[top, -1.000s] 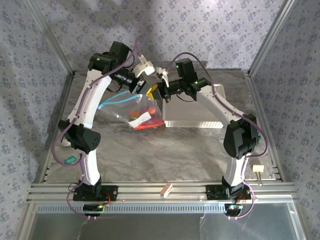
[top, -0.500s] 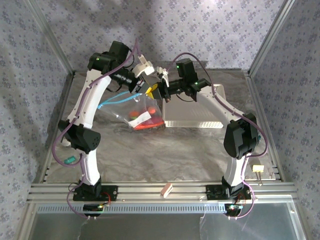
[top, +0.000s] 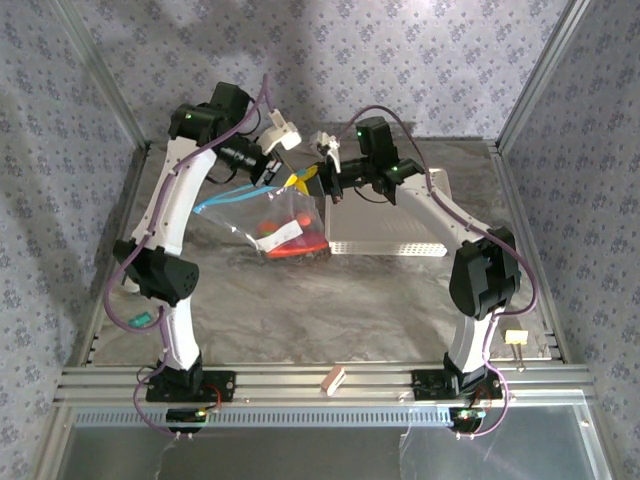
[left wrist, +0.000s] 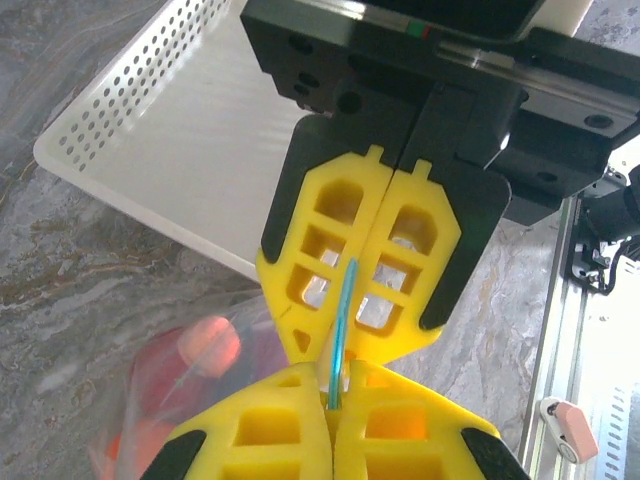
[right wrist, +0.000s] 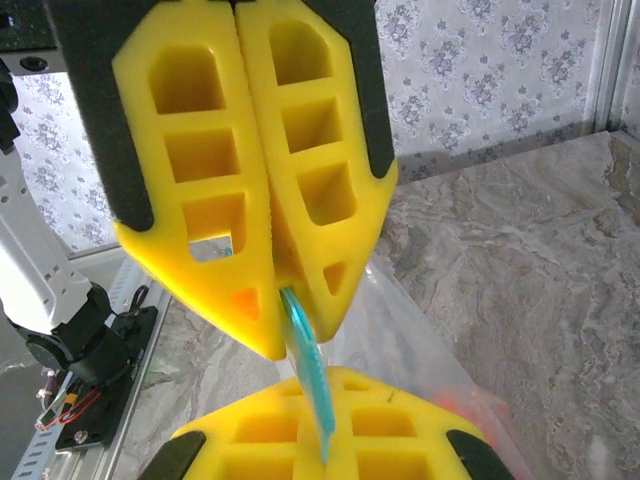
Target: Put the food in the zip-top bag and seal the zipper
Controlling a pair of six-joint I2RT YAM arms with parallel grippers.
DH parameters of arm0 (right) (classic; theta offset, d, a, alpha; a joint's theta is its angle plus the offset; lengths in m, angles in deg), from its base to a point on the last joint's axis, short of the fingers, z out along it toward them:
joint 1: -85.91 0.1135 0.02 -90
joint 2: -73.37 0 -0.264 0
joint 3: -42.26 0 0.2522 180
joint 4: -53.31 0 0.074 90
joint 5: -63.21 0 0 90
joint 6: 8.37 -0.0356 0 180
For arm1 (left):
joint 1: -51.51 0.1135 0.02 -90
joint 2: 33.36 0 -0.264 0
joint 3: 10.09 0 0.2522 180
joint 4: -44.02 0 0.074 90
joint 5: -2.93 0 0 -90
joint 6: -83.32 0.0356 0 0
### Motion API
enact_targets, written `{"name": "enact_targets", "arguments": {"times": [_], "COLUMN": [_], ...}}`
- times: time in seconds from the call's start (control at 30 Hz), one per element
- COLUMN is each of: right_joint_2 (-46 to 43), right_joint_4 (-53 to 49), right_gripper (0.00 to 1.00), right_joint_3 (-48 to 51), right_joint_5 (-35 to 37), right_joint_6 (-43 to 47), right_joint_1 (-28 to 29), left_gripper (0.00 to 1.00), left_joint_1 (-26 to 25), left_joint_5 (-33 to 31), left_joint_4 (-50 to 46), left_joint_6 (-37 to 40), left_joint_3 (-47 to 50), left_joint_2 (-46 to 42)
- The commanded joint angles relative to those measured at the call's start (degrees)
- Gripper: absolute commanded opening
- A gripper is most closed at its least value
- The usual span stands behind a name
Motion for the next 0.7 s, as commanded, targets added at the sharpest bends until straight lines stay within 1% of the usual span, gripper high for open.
{"name": "enact_targets", "arguments": {"times": [0.0, 0.1, 0.27, 0.47, 0.6, 0.67], "right_joint_2": [-3.2, -3.58, -3.92, -4.13, -4.48, -4.5], "right_joint_4": [0.89, 1.47, 2.11, 2.37, 2.61, 2.76], "right_gripper": [0.0, 0.0, 0.0, 0.0, 0.0, 0.0], "right_joint_3": [0.96, 1.55, 2.03, 2.42, 2.75, 2.88], "right_joint_5": [0.6, 0.92, 1.65, 2.76, 3.76, 4.17], "right_joint_6": [-1.03, -1.34, -2.06, -2.43, -3.01, -3.29], "right_joint_1": [-2.2, -2.56, -2.93, -2.96, -3.01, -3.07], "left_gripper": [0.0, 0.0, 0.0, 0.0, 0.0, 0.0], "left_joint_1": [1.64, 2.22, 2.36, 2.72, 3.15, 3.55], "left_joint_5": [-2.04, -2.43, -5.36, -9.47, -13.97, -15.25], "left_joint_4": [-5.12, -4.97, -1.62, 3.26, 5.43, 6.1], "left_joint_6": [1.67, 1.19, -1.58, -6.1, -9.86, -11.3], "left_joint_3": [-1.07, -0.69, 2.13, 5.4, 6.35, 6.74], "left_joint_2": [-0.14, -0.74, -2.92, -5.62, -6.62, -7.08]}}
